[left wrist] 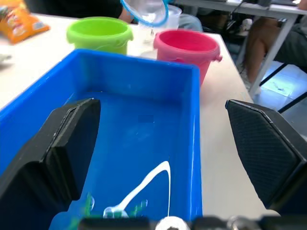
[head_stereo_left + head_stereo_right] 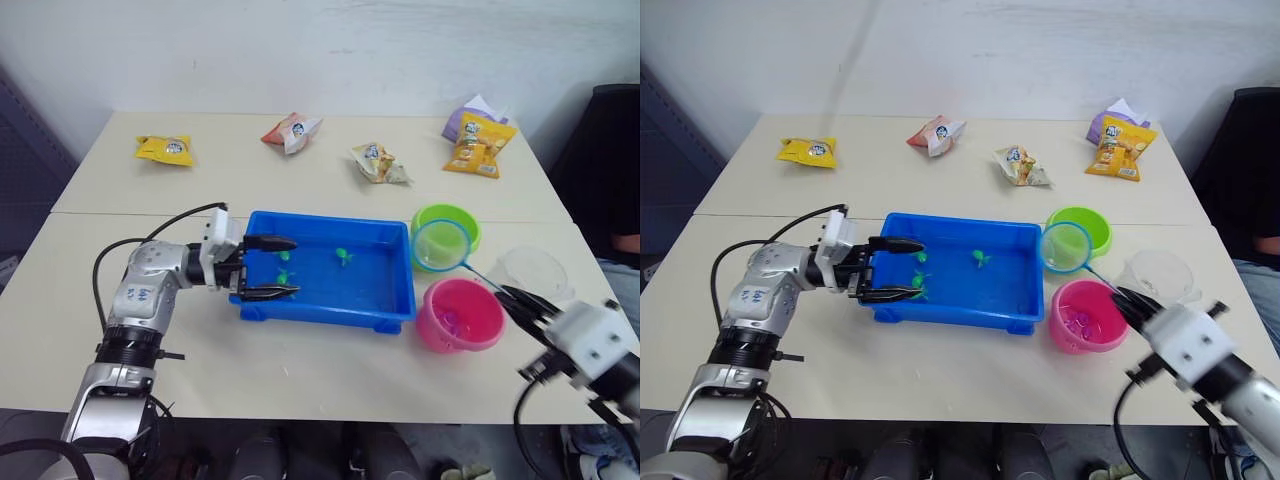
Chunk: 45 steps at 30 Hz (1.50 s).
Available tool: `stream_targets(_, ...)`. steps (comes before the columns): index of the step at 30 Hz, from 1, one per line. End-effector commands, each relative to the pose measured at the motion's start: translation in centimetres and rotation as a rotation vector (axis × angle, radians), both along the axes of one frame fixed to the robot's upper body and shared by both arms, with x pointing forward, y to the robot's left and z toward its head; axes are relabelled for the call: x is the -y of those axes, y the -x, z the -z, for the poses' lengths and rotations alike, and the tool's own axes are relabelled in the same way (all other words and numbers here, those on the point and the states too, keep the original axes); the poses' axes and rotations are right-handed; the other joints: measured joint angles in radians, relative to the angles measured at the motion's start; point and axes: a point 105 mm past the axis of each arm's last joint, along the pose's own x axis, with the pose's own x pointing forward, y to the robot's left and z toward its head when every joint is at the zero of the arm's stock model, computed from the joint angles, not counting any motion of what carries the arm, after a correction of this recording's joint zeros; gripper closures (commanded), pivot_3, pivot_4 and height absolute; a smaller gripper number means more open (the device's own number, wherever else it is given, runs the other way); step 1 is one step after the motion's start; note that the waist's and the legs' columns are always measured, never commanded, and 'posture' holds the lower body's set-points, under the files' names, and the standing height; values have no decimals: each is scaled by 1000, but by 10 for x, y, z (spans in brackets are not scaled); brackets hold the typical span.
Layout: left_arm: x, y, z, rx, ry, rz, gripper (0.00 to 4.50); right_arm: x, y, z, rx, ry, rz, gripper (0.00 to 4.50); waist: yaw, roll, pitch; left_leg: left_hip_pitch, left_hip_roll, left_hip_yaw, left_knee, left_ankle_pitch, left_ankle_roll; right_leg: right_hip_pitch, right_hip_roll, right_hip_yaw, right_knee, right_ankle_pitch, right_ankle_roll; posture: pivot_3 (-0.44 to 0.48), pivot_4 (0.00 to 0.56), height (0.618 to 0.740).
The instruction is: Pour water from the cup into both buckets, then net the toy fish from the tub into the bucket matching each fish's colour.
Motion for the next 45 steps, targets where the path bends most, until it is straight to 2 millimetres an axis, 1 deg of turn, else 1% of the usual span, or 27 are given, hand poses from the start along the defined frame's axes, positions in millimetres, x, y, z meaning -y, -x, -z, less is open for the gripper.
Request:
stream_targets(1,-5,3,-13,60,1,-35,22,-24,-19,2,-124,-42,-18,4500,-1,0,0,-1,0,0,1,0,0,0,-1,-1,0,0,0,0,150,740)
stream_targets(3,-9,5,-13,63,-3,-63,22,-32,-26,12,-241,-21,-16,4500,-1,0,0,-1,-1,0,1,0,1,0,-2,-1,0,0,0,0,150,740)
stream_targets(4,-13,6,-14,66,-5,-85,22,-39,-31,15,-308,-27,-27,4500,0,0,0,-1,-1,-1,1,0,1,0,-2,-2,0,0,0,0,150,740)
stream_targets(6,-17,9,-14,70,-10,-112,22,-49,-37,15,-378,-32,-38,4500,2,0,0,-2,-1,-1,1,-1,2,0,-3,-3,-1,0,0,0,150,740)
stream_targets(10,-21,15,-15,76,-11,-142,22,-52,-53,12,-393,30,3,4500,0,0,1,-3,-1,-2,1,-1,3,-1,-4,-3,-1,0,0,0,150,740)
stream_targets(11,-23,18,-15,76,-11,-153,22,-47,-59,14,-405,74,56,4500,0,0,1,-4,-1,-2,1,-1,4,0,-4,-4,-2,0,0,0,150,740)
stream_targets(12,-25,21,-15,75,-12,-165,22,-48,-62,14,-406,123,62,4500,-1,0,0,-4,-1,-2,1,-2,6,0,-4,-4,-2,0,0,0,150,740)
stream_targets(14,-29,24,-15,69,-13,-188,22,-54,-65,12,-415,155,49,4500,-3,0,1,-4,-1,-1,1,-2,6,-1,-5,-3,-2,0,0,0,150,740)
stream_targets(16,-39,28,-11,60,-22,-220,22,-65,-70,9,-444,147,49,4500,-9,0,1,-4,-1,-1,1,-2,6,-1,-5,-3,-2,0,0,0,150,740)
stream_targets(19,-47,31,-7,55,-30,-245,22,-70,-76,10,-489,171,86,4500,-9,0,1,-4,0,-1,-1,-2,5,-3,-4,-3,0,0,-1,0,150,740)
stream_targets(21,-51,32,-5,58,-35,-260,22,-70,-81,11,-516,196,118,4500,-7,0,1,-4,0,-2,-1,-2,5,-3,-4,-4,0,0,-1,0,150,740)
stream_targets(22,-54,32,-3,57,-33,-273,22,-74,-84,11,-521,191,112,4500,-7,0,1,-4,0,-2,-1,-2,5,-3,-5,-4,0,0,-1,0,150,740)
stream_targets(25,-63,33,3,46,-34,-304,22,-91,-93,8,-535,130,73,4500,-6,0,1,-5,-1,-1,0,-2,6,-3,-5,-4,-1,0,-1,0,150,740)
stream_targets(30,-65,33,3,51,-34,-331,22,-107,-106,13,-530,82,54,4500,-6,0,1,-5,-1,-1,-1,-2,6,-4,-5,-5,-1,0,-1,0,150,740)
stream_targets(34,-67,33,3,55,-37,-345,22,-123,-111,15,-550,-19,4,4500,-7,0,1,-6,-1,-1,-1,-3,6,-4,-5,-5,-1,0,-1,0,150,740)
stream_targets(39,-69,33,1,61,-38,-356,22,-132,-113,15,-540,-151,-42,4500,-7,0,1,-6,-1,-1,-1,-3,6,-5,-5,-5,-1,0,-1,0,150,740)
stream_targets(45,-68,32,-1,64,-36,-354,22,-140,-122,14,-489,-343,-71,4500,-10,0,1,-6,-1,-1,-2,-3,6,-5,-5,-5,-1,0,-1,0,150,740)
